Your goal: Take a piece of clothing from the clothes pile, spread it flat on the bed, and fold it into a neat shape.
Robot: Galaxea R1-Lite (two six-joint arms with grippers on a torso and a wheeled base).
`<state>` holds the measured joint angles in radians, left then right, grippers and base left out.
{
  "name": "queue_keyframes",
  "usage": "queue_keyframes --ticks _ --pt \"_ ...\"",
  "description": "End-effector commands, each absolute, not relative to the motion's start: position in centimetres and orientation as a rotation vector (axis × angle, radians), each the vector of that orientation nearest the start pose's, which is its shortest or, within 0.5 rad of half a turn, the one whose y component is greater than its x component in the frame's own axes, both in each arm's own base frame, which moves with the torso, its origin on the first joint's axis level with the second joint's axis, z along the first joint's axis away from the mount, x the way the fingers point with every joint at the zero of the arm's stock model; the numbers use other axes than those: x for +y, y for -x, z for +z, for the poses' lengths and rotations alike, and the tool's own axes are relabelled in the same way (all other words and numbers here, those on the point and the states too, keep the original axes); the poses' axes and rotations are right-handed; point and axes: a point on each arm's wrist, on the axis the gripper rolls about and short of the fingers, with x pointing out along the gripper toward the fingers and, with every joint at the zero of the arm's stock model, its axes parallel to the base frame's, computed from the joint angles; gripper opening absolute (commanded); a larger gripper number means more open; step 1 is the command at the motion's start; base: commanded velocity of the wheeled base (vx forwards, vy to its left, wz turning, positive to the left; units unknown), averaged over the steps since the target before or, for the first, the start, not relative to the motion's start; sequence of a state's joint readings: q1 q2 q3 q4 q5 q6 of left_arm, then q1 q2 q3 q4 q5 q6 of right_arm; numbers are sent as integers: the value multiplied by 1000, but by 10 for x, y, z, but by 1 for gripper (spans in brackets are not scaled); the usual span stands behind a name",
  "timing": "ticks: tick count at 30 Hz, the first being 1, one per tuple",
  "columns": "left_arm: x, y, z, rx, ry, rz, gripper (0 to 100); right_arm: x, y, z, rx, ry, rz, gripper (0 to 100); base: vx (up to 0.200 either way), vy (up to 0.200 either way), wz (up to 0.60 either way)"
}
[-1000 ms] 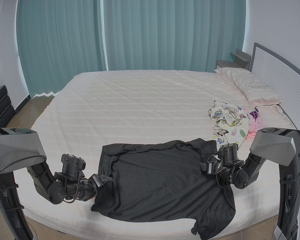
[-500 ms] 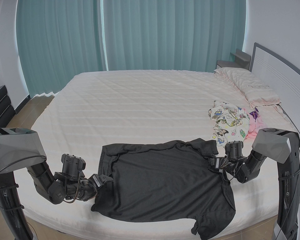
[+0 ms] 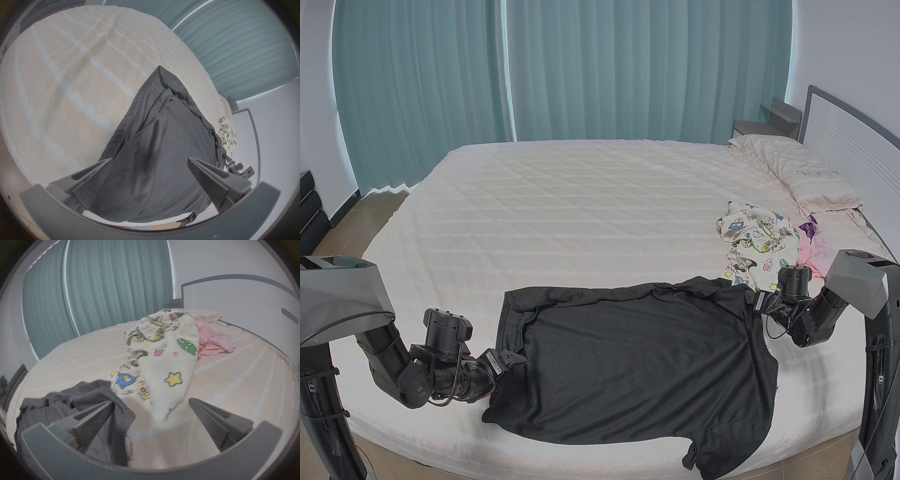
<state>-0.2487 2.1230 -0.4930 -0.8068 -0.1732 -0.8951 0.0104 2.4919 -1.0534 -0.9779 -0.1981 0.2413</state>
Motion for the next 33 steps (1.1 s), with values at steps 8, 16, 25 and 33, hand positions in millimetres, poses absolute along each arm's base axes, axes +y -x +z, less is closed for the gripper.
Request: queue_keyframes --ticks 8,16,25,33 --pt "-76 -282 0 949 797 2 100 -25 -441 -17 363 -422 -242 100 0 0 0" --pt "-75 -282 0 951 797 6 100 -34 -423 -29 511 -434 -235 100 0 0 0" --pt "-74 -280 0 954 765 -3 100 -34 -411 6 483 -561 -109 100 0 0 0" --pt "-69 -271 1 952 674 -6 100 -51 -391 7 586 -596 -104 100 0 0 0"
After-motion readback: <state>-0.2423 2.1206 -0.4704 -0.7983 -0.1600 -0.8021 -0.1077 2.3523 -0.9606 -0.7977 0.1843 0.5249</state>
